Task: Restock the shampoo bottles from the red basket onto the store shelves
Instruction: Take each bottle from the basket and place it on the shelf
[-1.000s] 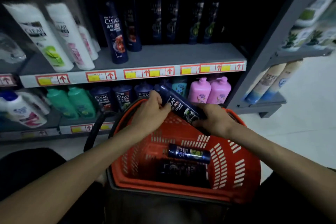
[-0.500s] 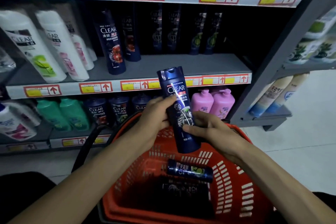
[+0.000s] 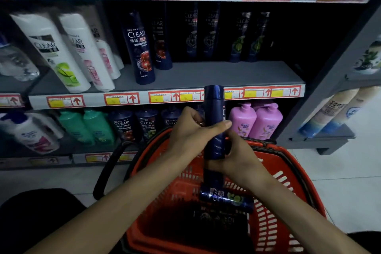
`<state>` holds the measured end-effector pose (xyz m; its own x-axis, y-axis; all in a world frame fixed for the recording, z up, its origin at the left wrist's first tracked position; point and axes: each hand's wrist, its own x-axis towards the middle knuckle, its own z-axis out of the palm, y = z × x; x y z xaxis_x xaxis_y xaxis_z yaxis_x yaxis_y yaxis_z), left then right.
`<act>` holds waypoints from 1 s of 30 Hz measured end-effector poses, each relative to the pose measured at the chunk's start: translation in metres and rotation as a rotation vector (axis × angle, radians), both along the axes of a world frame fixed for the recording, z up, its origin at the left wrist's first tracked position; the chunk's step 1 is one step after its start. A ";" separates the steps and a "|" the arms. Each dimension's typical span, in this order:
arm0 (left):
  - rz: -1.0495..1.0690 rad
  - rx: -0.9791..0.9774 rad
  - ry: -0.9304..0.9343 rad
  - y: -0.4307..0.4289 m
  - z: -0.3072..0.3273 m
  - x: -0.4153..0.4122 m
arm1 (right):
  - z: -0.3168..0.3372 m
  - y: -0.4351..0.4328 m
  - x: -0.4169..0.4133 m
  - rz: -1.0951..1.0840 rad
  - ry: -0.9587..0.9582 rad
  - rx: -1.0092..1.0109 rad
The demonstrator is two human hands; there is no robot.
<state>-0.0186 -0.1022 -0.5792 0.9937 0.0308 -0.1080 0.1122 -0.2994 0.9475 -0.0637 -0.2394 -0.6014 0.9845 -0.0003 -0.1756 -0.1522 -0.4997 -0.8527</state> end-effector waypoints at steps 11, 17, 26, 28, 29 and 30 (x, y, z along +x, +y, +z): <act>-0.173 -0.092 0.046 0.014 0.005 -0.004 | -0.006 -0.009 0.009 -0.076 0.247 0.522; -0.210 -0.022 -0.022 0.034 0.008 -0.014 | -0.005 -0.008 0.006 -0.001 0.218 0.553; -0.195 0.075 -0.105 0.040 0.019 -0.018 | 0.013 0.020 0.009 -0.044 -0.167 0.105; -0.145 0.050 -0.130 0.036 0.020 -0.013 | 0.016 0.025 0.014 -0.050 -0.273 -0.062; -0.117 0.035 -0.137 0.034 0.020 -0.010 | 0.017 0.027 0.017 -0.050 -0.307 -0.118; -0.090 0.021 -0.138 0.034 0.021 -0.005 | 0.018 0.028 0.020 -0.046 -0.325 -0.140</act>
